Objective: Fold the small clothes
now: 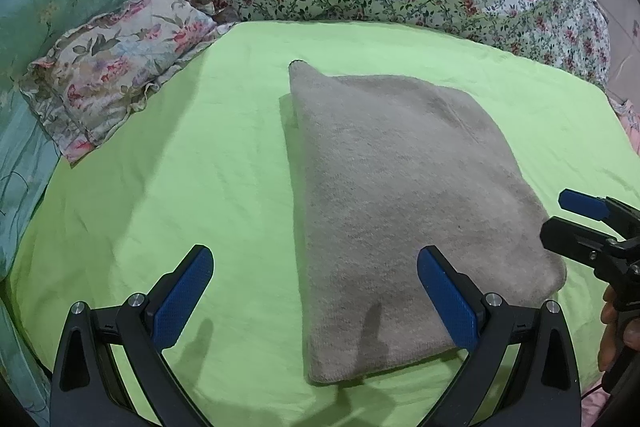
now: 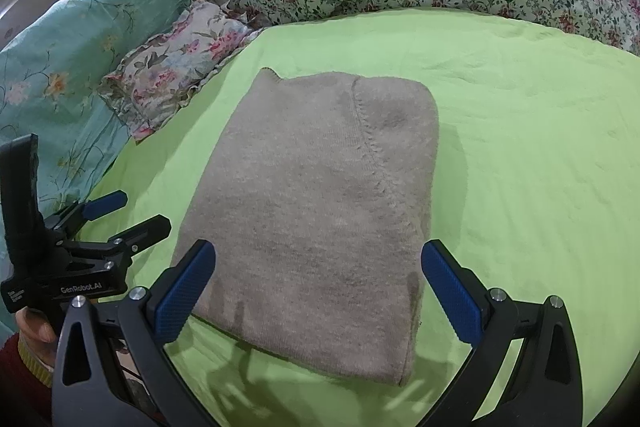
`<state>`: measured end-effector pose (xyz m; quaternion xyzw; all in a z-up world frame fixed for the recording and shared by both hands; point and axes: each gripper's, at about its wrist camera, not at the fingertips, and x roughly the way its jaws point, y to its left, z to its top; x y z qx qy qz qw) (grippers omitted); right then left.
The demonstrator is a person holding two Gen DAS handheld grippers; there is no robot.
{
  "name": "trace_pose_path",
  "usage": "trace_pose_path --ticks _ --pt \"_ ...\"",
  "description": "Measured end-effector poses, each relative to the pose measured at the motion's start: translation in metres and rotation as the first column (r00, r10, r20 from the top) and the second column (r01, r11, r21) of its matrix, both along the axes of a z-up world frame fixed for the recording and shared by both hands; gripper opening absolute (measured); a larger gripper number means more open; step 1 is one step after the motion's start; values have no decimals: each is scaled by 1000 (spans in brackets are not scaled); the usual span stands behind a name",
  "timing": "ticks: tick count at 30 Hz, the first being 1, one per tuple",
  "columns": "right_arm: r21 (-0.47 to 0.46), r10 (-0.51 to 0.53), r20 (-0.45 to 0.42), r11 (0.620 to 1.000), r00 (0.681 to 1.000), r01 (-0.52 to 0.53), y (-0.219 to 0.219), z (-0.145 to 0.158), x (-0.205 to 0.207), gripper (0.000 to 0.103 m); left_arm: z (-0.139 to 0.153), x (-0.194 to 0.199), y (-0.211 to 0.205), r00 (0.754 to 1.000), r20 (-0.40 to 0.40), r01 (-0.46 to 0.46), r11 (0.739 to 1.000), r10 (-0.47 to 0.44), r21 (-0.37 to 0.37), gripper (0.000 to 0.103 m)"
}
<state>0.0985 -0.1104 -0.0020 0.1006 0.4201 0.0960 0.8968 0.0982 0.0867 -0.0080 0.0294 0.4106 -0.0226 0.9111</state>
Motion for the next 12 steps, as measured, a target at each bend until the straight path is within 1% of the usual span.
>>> trace_pose_path --ticks 12 --pt "13 14 10 1000 1000 -15 5 -2 1 103 2 -3 2 1000 -11 -1 1000 1 -17 102"
